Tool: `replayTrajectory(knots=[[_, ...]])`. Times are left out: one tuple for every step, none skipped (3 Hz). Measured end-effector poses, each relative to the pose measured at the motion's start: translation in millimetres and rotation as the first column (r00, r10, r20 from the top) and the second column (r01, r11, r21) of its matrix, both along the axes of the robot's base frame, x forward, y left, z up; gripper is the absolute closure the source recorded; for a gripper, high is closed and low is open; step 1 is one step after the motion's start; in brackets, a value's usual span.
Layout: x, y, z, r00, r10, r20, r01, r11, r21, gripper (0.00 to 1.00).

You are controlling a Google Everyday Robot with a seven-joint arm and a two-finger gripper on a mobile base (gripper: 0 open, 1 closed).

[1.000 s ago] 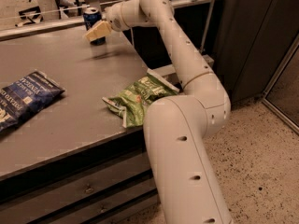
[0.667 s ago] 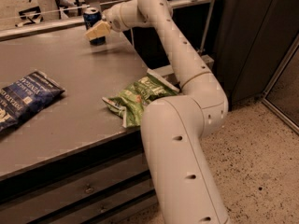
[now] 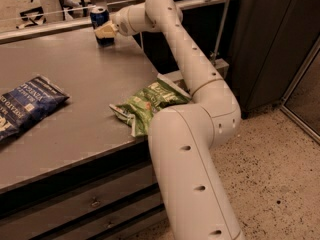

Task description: Move pepsi can near blue chip bag

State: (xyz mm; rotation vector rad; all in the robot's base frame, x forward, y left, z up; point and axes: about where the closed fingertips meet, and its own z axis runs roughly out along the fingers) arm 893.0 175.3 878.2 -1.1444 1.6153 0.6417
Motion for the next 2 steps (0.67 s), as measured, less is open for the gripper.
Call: replayTrajectory(knots=[[-6.4,-1.3,12.3,0.9997,0.024,-0.004,-0.024,0.998,0.062,0.88],[-30.3,-5.5,34.6,0.9954,0.095,0.011,-0.096,0.988,0.121,1.00]])
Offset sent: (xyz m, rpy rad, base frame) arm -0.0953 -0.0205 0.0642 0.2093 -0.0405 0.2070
